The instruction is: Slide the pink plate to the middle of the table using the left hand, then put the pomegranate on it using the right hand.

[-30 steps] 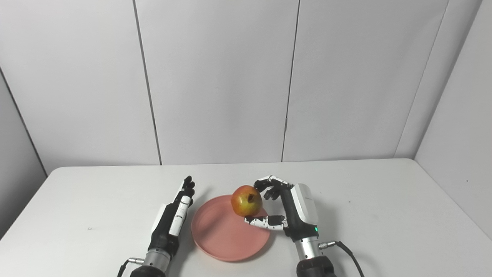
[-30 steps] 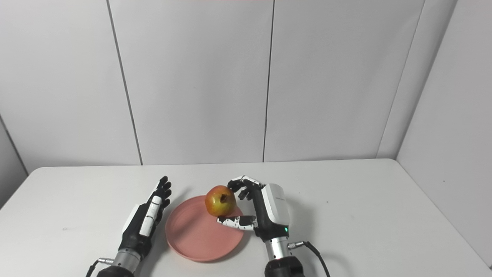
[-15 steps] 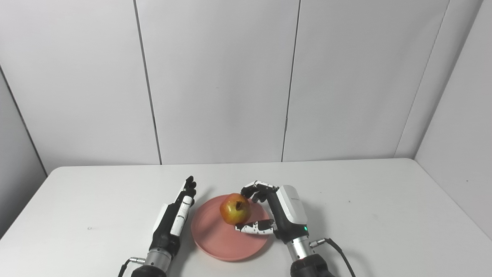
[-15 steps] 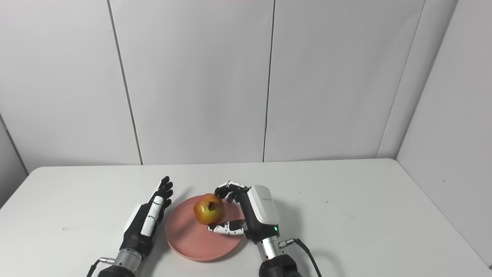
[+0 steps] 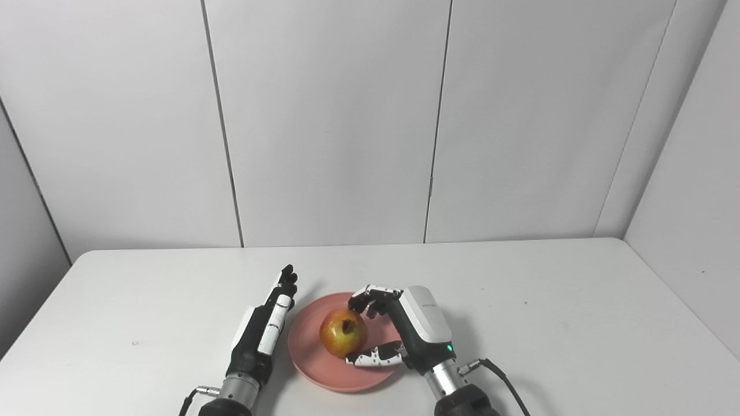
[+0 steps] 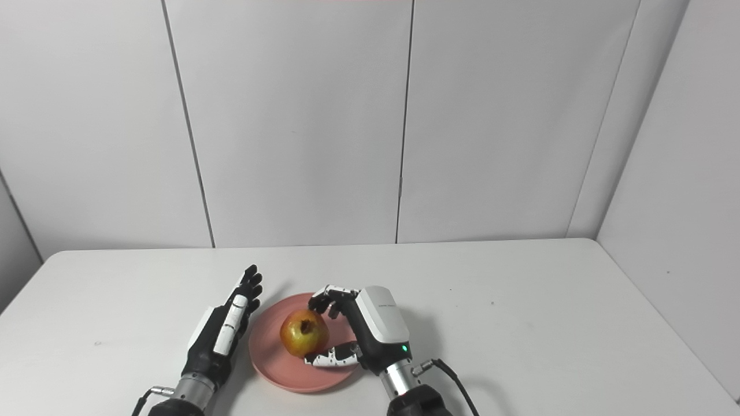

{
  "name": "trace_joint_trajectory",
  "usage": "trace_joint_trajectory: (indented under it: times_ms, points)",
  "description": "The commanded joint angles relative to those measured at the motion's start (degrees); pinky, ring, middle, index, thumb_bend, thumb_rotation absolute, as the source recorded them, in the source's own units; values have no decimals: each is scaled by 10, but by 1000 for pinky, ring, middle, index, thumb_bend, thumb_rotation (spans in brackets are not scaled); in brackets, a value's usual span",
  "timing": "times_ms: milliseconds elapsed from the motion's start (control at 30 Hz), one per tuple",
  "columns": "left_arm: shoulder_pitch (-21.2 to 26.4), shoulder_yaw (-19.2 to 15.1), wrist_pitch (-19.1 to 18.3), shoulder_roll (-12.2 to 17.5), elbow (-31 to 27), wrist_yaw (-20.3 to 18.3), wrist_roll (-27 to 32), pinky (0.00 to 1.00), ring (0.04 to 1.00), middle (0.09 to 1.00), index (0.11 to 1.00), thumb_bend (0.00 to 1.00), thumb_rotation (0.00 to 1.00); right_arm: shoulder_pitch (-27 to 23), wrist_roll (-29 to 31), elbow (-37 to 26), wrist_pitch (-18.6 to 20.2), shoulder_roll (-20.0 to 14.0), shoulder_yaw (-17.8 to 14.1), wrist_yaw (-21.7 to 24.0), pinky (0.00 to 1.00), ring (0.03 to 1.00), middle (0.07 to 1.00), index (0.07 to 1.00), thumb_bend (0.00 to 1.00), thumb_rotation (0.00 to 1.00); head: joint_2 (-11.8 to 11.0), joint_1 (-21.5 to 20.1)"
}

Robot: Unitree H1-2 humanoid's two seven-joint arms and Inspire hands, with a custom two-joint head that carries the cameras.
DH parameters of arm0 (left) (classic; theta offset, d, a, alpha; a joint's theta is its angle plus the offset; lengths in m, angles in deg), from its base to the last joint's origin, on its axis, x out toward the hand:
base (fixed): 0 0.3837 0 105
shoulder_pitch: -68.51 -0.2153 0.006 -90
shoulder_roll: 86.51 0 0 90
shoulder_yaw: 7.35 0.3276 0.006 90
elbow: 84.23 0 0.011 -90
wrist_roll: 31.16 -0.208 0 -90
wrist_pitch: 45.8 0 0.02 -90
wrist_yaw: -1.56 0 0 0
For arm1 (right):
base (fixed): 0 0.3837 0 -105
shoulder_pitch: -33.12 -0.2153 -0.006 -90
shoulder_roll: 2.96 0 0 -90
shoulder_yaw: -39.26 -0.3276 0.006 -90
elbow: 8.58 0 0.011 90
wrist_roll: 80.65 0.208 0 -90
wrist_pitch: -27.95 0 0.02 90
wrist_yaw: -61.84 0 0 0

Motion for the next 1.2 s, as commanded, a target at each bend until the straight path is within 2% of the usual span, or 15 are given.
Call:
trace_joint_trajectory:
  times_ms: [0, 167, 467, 500, 633, 667, 700, 767, 900, 1167]
  points:
    - [-5, 4, 4, -8, 8, 0, 2, 1000, 1000, 1000, 1000, 568, 1000, -14, -2, -16, 5, -5, 0, 9, 500, 508, 469, 513, 524, 0, 0, 1]
    - [-7, 5, 5, -8, 6, 4, -3, 1000, 1000, 1000, 1000, 569, 1000, -15, -8, -19, 22, -10, 3, 28, 523, 526, 469, 517, 522, 1, 0, 1]
    - [-8, 5, -7, -7, 0, 3, -1, 1000, 1000, 1000, 1000, 559, 1000, -11, -4, -27, 30, -12, -1, 36, 568, 578, 477, 525, 518, 8, 2, 0]
    - [-8, 4, -10, -6, -1, 1, 1, 1000, 1000, 1000, 1000, 562, 1000, -10, -3, -28, 30, -12, -1, 36, 568, 593, 572, 509, 512, 94, 2, 0]
    - [-9, 5, -11, -6, -5, 3, -2, 1000, 1000, 1000, 1000, 558, 1000, -3, -3, -36, 30, -11, -2, 32, 628, 670, 694, 499, 508, 154, 3, -2]
    - [-9, 5, -13, -5, -6, 3, -2, 1000, 1000, 1000, 1000, 559, 1000, -2, -2, -39, 31, -11, -2, 34, 655, 701, 723, 622, 564, 239, 3, -2]
    - [-9, 5, -14, -5, -6, 3, -3, 1000, 1000, 1000, 1000, 555, 1000, 0, 0, -41, 31, -11, -3, 36, 679, 731, 750, 693, 593, 293, 3, -2]
    - [-9, 6, -14, -5, -6, 4, -4, 1000, 1000, 1000, 1000, 547, 1000, 3, 8, -45, 28, -10, -6, 41, 721, 793, 808, 777, 621, 358, 2, -2]
    - [-10, 6, -18, -6, -9, 8, -6, 1000, 1000, 1000, 1000, 547, 1000, 11, 30, -57, 19, -9, -15, 53, 798, 887, 905, 865, 639, 455, 2, -1]
    - [-11, 4, -16, -6, -11, 17, -14, 1000, 1000, 1000, 1000, 550, 1000, 32, 65, -90, 17, -5, -34, 67, 870, 935, 969, 955, 644, 604, 3, -1]
